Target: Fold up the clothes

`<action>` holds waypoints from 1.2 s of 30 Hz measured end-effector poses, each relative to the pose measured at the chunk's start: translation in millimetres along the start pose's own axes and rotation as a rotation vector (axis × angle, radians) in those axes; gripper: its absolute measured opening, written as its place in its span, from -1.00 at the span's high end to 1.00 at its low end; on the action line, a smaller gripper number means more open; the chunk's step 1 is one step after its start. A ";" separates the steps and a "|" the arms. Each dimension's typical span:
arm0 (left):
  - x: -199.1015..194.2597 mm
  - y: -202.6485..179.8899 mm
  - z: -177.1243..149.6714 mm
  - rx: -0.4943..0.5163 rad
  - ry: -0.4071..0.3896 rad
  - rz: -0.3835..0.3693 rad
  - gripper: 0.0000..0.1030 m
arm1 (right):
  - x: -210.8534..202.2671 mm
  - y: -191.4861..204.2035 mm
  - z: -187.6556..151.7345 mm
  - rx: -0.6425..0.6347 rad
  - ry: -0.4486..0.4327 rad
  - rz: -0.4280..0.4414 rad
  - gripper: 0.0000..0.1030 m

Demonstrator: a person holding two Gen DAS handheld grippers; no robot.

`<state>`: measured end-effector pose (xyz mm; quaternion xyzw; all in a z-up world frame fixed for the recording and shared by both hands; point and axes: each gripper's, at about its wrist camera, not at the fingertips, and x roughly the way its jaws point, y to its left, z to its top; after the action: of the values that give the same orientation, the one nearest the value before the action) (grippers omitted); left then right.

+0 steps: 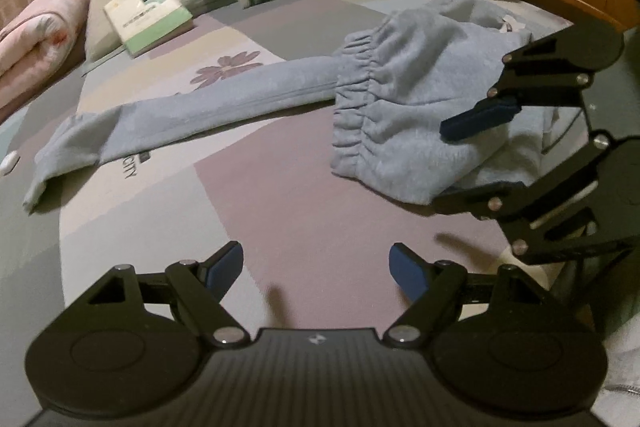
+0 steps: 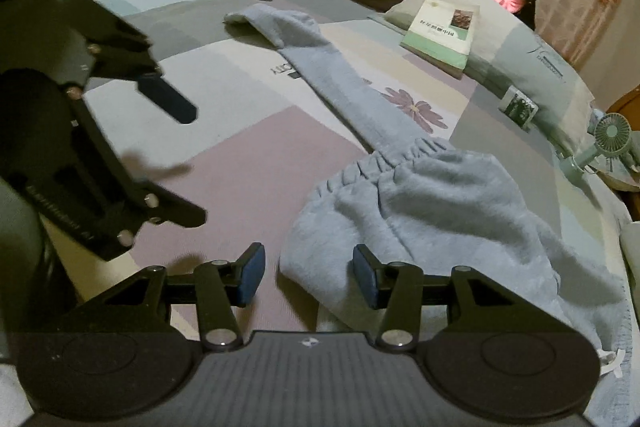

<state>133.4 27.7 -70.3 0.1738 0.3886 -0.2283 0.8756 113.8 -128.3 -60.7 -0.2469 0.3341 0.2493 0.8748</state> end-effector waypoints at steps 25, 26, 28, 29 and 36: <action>29.1 -42.7 25.7 0.264 -0.192 0.092 -0.14 | -45.8 -52.4 -5.5 0.241 -0.095 0.161 0.86; 29.6 -47.9 25.3 0.307 -0.209 0.107 -0.14 | -45.7 -52.9 -6.5 0.248 -0.092 0.160 0.85; 29.9 -59.0 21.9 0.404 -0.237 0.133 -0.14 | -46.4 -55.4 -8.0 0.270 -0.088 0.172 0.83; 31.3 -64.3 19.8 0.454 -0.249 0.149 -0.13 | -48.4 -56.3 -9.2 0.275 -0.094 0.173 0.80; 40.6 -85.6 15.9 0.652 -0.293 0.176 0.60 | -67.6 -60.7 -20.1 0.313 -0.127 0.165 0.56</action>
<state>121.3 -62.2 -101.9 0.4419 0.1494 -0.2862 0.8370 96.9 -204.4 -9.9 -0.0636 0.3319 0.2802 0.8985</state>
